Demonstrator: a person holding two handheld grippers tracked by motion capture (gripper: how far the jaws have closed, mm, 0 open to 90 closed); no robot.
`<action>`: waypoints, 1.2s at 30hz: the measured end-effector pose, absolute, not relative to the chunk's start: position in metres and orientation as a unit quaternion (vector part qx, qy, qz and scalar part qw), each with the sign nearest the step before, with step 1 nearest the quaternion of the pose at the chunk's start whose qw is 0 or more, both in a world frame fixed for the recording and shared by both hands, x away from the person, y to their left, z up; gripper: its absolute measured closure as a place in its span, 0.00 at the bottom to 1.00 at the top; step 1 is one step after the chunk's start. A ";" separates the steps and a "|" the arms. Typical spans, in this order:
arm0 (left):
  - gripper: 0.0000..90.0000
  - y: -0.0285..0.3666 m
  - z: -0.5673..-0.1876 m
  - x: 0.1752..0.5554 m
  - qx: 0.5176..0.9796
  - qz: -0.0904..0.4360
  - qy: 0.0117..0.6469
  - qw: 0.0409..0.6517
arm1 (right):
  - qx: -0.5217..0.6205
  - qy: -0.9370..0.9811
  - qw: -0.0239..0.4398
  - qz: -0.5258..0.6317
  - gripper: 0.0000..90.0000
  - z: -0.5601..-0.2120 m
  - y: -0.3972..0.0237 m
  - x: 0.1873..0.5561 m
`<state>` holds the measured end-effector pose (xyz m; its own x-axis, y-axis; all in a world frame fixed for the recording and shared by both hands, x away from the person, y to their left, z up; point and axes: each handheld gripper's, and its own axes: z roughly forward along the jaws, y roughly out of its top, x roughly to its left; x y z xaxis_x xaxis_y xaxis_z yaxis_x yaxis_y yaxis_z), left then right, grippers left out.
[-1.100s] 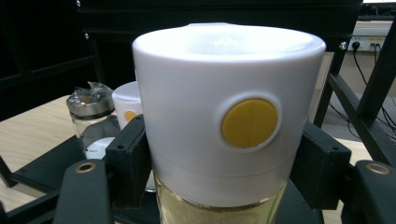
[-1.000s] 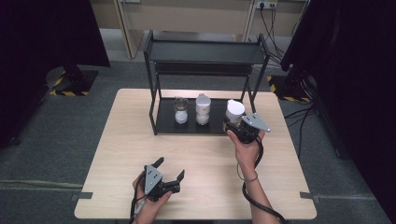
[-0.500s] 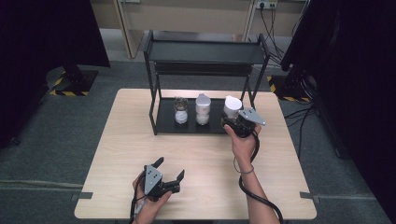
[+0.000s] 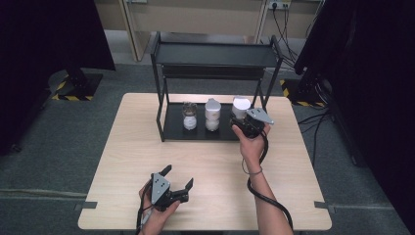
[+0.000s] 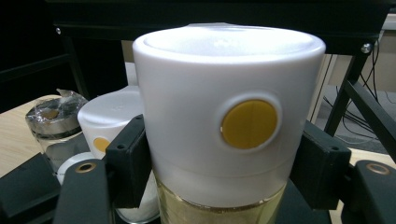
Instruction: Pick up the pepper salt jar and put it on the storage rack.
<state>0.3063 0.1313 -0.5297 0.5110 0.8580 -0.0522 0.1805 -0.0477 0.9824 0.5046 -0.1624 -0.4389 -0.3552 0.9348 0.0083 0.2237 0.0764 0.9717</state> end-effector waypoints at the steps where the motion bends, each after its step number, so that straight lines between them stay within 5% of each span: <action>1: 0.08 0.131 -0.530 0.306 0.659 0.299 0.394 0.567 | 0.448 0.646 0.349 0.510 0.34 -0.439 -0.162 0.505; 36: 0.08 0.132 -0.530 0.307 0.658 0.299 0.395 0.567 | 0.463 0.645 0.349 0.498 0.34 -0.441 -0.154 0.533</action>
<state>0.3065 0.1316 -0.5298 0.5088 0.8592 -0.0549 0.1817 -0.0448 0.9823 0.5326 -0.1537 -0.4412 -0.3283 0.9445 0.0105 0.2495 0.0760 0.9654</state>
